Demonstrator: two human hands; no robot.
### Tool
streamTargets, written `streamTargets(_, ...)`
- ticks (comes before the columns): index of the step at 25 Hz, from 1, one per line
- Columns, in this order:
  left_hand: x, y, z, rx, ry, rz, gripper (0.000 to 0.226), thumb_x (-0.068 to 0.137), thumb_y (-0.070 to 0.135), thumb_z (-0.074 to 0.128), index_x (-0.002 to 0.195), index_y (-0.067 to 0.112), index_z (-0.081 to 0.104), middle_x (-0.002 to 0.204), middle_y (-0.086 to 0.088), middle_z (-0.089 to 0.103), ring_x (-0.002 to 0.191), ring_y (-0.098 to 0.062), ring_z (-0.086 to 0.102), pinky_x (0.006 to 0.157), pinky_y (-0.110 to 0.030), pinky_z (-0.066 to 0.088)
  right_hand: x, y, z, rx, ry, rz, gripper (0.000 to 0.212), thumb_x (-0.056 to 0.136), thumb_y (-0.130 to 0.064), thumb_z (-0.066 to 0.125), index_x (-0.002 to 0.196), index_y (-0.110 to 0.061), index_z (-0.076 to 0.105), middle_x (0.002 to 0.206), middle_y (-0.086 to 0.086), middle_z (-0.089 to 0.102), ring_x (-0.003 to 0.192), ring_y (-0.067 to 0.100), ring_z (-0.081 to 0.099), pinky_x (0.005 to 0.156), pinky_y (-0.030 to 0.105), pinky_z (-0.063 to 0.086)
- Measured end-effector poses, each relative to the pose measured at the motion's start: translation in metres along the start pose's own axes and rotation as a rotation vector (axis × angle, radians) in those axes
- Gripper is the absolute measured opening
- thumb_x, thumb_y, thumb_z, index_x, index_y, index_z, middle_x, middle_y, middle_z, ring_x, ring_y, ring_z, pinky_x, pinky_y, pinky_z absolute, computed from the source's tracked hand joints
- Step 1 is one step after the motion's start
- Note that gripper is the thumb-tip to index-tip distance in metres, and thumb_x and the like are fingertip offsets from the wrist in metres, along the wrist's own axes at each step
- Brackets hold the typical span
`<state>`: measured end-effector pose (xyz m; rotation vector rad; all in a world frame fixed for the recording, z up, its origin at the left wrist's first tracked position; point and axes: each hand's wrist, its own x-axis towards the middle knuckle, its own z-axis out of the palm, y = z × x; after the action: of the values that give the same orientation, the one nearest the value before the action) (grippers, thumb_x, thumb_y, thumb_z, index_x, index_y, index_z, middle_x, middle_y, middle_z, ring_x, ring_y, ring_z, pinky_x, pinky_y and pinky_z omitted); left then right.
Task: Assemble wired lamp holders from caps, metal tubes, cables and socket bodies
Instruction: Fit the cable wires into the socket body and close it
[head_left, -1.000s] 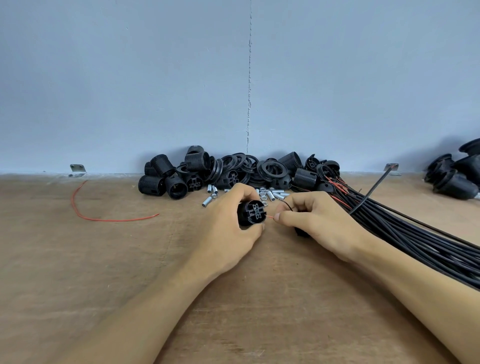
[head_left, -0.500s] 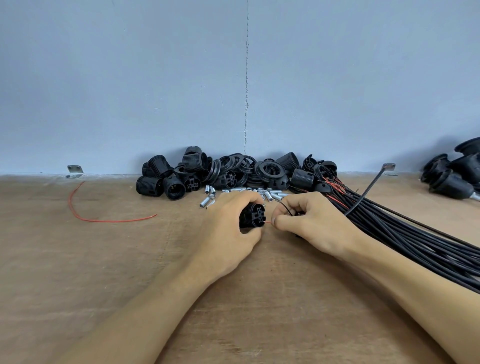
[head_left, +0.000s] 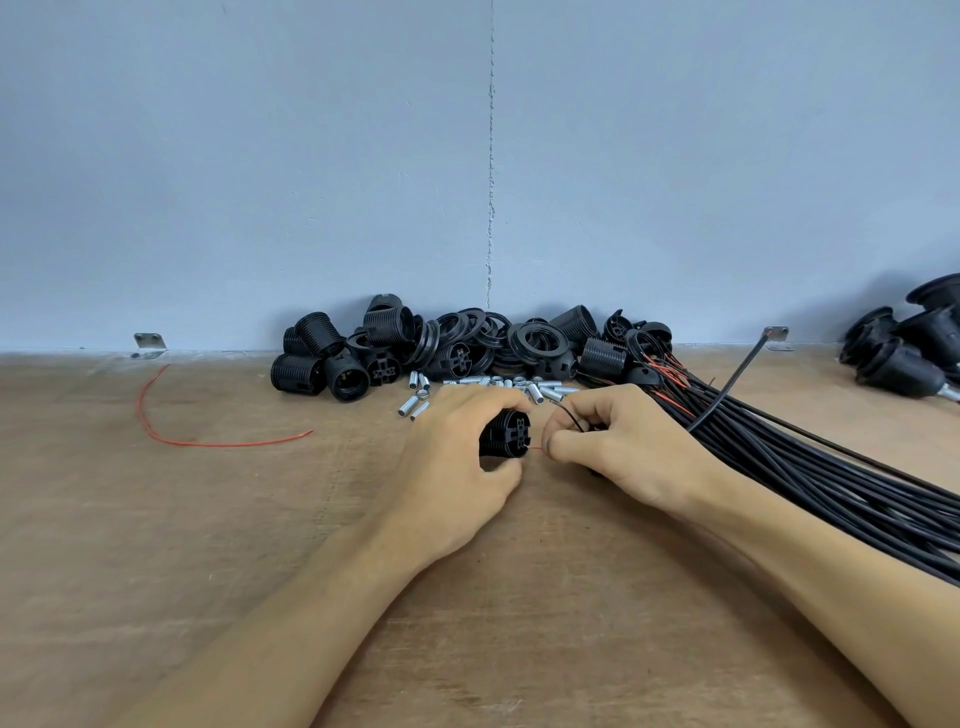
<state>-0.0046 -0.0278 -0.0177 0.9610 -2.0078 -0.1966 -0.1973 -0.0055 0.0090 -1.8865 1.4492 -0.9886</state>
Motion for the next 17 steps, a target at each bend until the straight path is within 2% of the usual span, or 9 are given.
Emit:
streamTargets(3,-0.0006,-0.0002,0.0011,0.016,-0.006,0.025,0.047,0.070,0.004,0.079,0.107,0.031,0.070,0.101,0.023,0.063,0.103,0.001,0.050,0.092,-0.001,0.028,-0.0002,-0.0006,0.0002,0.009,-0.003,0.002,0.008,0.074,-0.023,0.067,0.073,-0.015,0.070,0.057,-0.008,0.046,0.053,0.005,0.037,0.051,0.012,0.031)
streamTargets(6,-0.0001,-0.0010,0.0018,0.021,-0.005,0.030,0.047,0.069,0.005,0.080,0.108,0.030,0.070,0.102,0.024,0.062,0.103,0.003,0.049,0.093,0.001,0.026,-0.0009,-0.0020,-0.0005,-0.002,-0.011,-0.006,0.008,0.080,-0.019,0.068,0.073,-0.017,0.070,0.062,-0.002,0.051,0.059,0.007,0.041,0.057,0.018,0.036)
streamTargets(9,0.0001,-0.0012,0.0013,0.014,0.008,0.028,0.048,0.069,0.006,0.080,0.107,0.033,0.070,0.099,0.029,0.061,0.103,0.002,0.050,0.093,0.000,0.028,-0.0028,-0.0040,-0.0011,-0.001,-0.011,-0.028,0.013,0.086,-0.018,0.068,0.074,-0.018,0.069,0.061,-0.005,0.050,0.059,0.006,0.041,0.058,0.017,0.037)
streamTargets(12,-0.0001,-0.0010,0.0008,0.009,0.005,0.010,0.046,0.070,0.010,0.082,0.106,0.036,0.070,0.092,0.037,0.055,0.099,0.009,0.047,0.090,0.002,0.027,-0.0041,-0.0046,-0.0001,-0.035,-0.005,-0.072,0.016,0.090,-0.019,0.069,0.075,-0.019,0.068,0.059,-0.008,0.042,0.060,0.007,0.039,0.060,0.021,0.036)
streamTargets(17,0.0001,-0.0027,0.0007,0.006,-0.031,-0.080,0.041,0.073,0.027,0.084,0.109,0.041,0.069,0.091,0.027,0.056,0.100,0.015,0.045,0.084,0.004,0.027,-0.0059,-0.0040,0.0044,-0.087,0.074,-0.124,0.018,0.092,-0.020,0.069,0.075,-0.020,0.064,0.059,-0.014,0.038,0.061,0.006,0.037,0.062,0.022,0.035)
